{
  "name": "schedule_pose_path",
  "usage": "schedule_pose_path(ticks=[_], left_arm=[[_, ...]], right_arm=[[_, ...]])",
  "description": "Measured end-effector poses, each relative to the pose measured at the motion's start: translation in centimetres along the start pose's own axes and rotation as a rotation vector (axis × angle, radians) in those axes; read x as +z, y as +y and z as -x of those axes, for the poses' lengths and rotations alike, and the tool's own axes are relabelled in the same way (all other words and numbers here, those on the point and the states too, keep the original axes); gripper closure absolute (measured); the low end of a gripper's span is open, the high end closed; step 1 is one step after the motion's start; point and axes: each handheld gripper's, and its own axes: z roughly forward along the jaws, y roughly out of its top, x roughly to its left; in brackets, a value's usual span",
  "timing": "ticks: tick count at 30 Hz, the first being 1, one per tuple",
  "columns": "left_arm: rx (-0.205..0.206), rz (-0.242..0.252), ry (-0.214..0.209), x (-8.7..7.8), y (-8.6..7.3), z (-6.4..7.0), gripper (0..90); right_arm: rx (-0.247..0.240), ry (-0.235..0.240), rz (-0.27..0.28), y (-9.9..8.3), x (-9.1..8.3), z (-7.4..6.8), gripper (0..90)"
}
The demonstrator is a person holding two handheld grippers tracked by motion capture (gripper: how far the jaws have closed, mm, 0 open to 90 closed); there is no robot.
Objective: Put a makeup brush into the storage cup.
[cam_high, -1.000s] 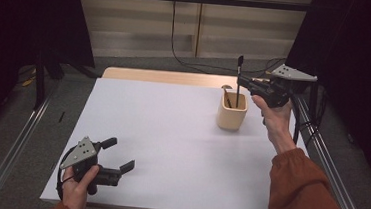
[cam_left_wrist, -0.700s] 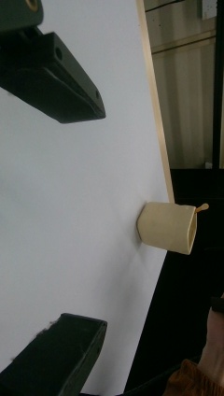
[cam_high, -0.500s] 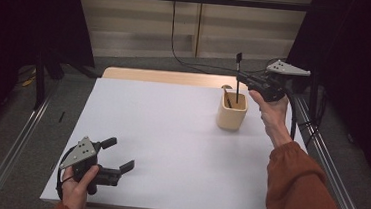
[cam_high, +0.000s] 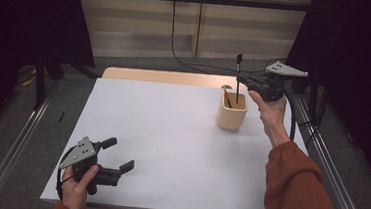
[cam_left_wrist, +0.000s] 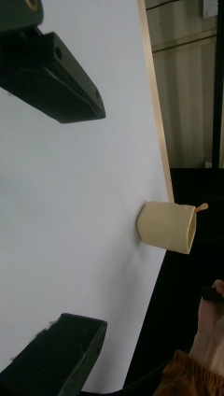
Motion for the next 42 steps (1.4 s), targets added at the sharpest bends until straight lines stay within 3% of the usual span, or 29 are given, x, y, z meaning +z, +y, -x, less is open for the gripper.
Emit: schedule_pose_path(ticks=[42], left_arm=[[0.009, -0.001, 0.001, 0.0, 0.0, 0.0, 1.7]], right_arm=[[0.026, -0.004, -0.048, -3.9, 0.4, 0.5, 86.2]])
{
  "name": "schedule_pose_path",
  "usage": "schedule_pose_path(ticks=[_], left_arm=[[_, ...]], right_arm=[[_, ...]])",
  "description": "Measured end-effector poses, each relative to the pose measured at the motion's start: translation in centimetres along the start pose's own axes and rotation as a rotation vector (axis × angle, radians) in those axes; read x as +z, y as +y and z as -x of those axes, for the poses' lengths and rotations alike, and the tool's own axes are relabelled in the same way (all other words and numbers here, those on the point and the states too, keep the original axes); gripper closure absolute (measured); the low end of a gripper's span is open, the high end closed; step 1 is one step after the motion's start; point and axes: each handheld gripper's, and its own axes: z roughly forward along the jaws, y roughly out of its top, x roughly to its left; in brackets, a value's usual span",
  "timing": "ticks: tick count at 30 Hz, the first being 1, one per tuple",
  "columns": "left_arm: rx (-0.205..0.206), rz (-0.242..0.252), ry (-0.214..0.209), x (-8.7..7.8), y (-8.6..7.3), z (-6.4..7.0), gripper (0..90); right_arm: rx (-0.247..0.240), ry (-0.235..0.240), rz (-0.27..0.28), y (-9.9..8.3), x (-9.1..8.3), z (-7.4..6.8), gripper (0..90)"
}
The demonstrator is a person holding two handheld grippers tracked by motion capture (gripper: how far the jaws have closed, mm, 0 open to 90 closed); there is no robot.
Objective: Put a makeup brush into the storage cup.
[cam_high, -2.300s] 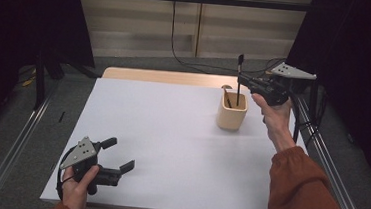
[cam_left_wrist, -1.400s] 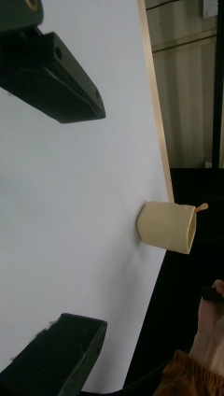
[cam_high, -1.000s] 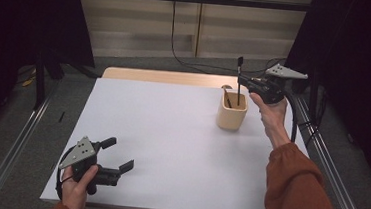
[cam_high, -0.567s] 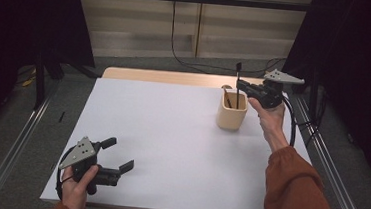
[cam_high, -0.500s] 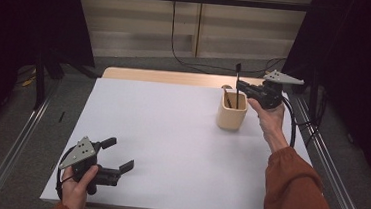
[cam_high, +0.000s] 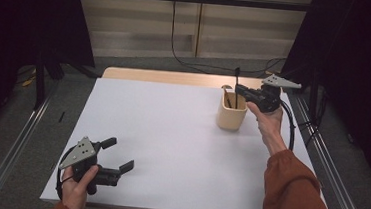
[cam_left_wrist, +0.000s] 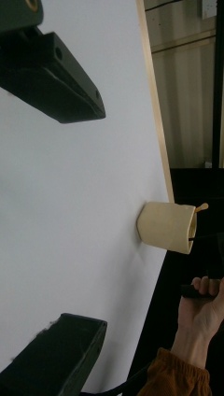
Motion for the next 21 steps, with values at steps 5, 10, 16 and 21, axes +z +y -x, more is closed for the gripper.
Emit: schedule_pose_path(ticks=[5, 10, 16, 21], left_arm=[[0.0, 0.0, 0.0, 0.0, 0.0, 0.0, 1.7], [-0.004, 0.003, -0.001, 0.0, 0.0, 0.0, 1.7], [-0.005, 0.0, 0.0, 0.0, 0.0, 0.0, 1.7], [-0.004, 0.002, -0.002, 0.0, 0.0, 0.0, 1.7]], right_arm=[[0.005, 0.002, -0.007, -0.5, 0.1, 0.0, 86.2], [0.011, 0.003, -0.006, -1.0, 0.2, -0.1, 86.1], [0.026, -0.002, -0.015, -1.8, 0.2, 0.1, 86.1], [0.026, -0.003, -0.021, -2.0, 0.3, 0.1, 86.0]])
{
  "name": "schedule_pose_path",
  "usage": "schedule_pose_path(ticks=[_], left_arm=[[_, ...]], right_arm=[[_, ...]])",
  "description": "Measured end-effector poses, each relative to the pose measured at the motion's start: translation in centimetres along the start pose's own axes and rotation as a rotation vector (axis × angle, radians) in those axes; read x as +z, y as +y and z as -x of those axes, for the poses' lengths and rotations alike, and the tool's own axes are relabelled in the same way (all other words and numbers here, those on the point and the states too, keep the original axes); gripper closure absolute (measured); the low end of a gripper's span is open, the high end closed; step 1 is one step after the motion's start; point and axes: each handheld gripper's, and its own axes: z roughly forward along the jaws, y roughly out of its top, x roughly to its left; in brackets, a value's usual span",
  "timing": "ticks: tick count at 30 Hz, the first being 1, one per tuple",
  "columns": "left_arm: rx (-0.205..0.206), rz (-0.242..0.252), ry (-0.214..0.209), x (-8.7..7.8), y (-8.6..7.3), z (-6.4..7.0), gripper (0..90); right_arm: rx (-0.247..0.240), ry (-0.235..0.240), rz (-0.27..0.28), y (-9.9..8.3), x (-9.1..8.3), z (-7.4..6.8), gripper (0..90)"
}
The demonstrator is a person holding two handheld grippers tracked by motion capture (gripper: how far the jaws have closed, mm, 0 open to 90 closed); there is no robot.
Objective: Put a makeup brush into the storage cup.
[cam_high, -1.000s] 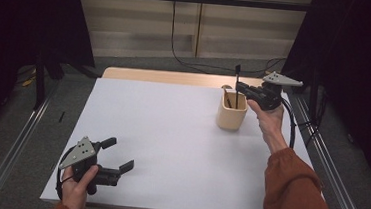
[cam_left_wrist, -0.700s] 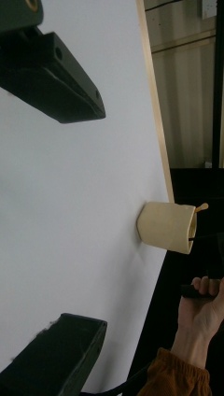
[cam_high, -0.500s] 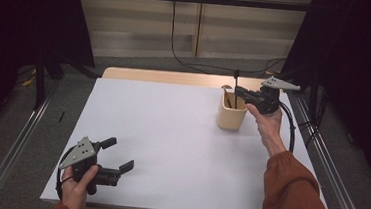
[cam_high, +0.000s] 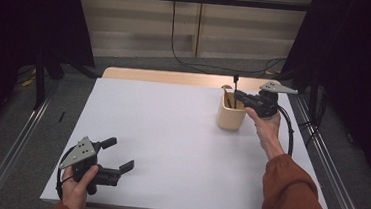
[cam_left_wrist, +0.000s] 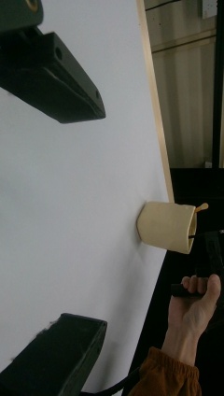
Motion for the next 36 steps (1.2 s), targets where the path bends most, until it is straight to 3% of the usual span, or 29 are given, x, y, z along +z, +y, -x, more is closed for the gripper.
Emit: schedule_pose_path(ticks=[15, 21, 28, 36], left_arm=[[0.004, -0.003, 0.003, -0.06, 0.0, -0.06, 1.7], [0.004, -0.003, 0.002, -0.06, 0.0, -0.05, 1.7], [0.006, -0.003, 0.001, -0.04, 0.01, -0.07, 1.7], [-0.002, 0.002, 0.0, 0.12, 0.03, -0.1, 1.7]], right_arm=[[-0.002, 0.004, -0.009, -0.17, 0.14, 0.04, 84.2], [-0.001, -0.005, -0.015, -0.24, 0.15, -0.03, 64.7], [0.006, -0.017, -0.01, -0.17, 0.18, -0.07, 29.7], [0.013, -0.031, -0.008, -0.14, 0.29, -0.16, 10.8]])
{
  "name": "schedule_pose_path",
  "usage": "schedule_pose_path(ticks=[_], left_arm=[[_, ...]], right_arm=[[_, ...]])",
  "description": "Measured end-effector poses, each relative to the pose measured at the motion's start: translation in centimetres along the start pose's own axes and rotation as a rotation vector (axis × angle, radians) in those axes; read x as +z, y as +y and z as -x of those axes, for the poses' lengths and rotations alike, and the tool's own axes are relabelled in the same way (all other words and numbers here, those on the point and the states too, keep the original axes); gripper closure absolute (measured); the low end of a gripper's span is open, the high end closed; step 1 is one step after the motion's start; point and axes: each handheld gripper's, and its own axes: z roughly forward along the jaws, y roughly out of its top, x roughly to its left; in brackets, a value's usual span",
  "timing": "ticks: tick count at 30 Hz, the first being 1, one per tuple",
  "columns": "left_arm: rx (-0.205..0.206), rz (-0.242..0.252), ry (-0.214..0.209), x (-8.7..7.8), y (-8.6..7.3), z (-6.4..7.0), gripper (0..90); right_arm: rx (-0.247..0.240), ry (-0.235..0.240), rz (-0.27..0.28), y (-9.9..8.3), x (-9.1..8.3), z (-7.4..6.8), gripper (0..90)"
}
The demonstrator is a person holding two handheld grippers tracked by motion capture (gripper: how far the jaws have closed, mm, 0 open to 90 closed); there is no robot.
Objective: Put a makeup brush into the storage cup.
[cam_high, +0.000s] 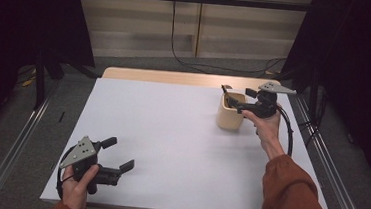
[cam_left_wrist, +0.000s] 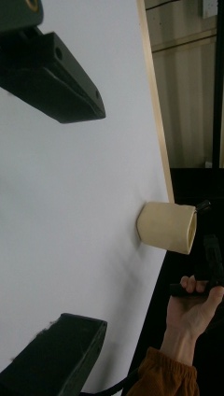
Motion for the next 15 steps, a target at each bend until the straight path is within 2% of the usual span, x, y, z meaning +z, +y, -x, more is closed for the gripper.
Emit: schedule_pose_path(ticks=[2, 5, 6, 15], left_arm=[[-0.004, 0.0, 0.0, 0.0, 0.1, -0.1, 1.7], [-0.002, -0.006, -0.003, 0.3, 0.0, -0.2, 1.7], [-0.012, -0.004, -0.003, 0.4, 0.0, -0.1, 1.7], [-0.008, -0.004, 0.011, 0.3, 0.0, -0.4, 1.7]], right_arm=[[0.002, -0.009, 0.0, 0.0, 0.0, -0.1, 5.9], [0.0, -0.018, 0.0, 0.1, -0.2, -0.1, 3.4], [0.0, -0.028, -0.002, 0.1, -0.3, -0.1, 1.7], [0.002, -0.033, 0.008, 0.1, -1.2, -0.1, 0.8]])
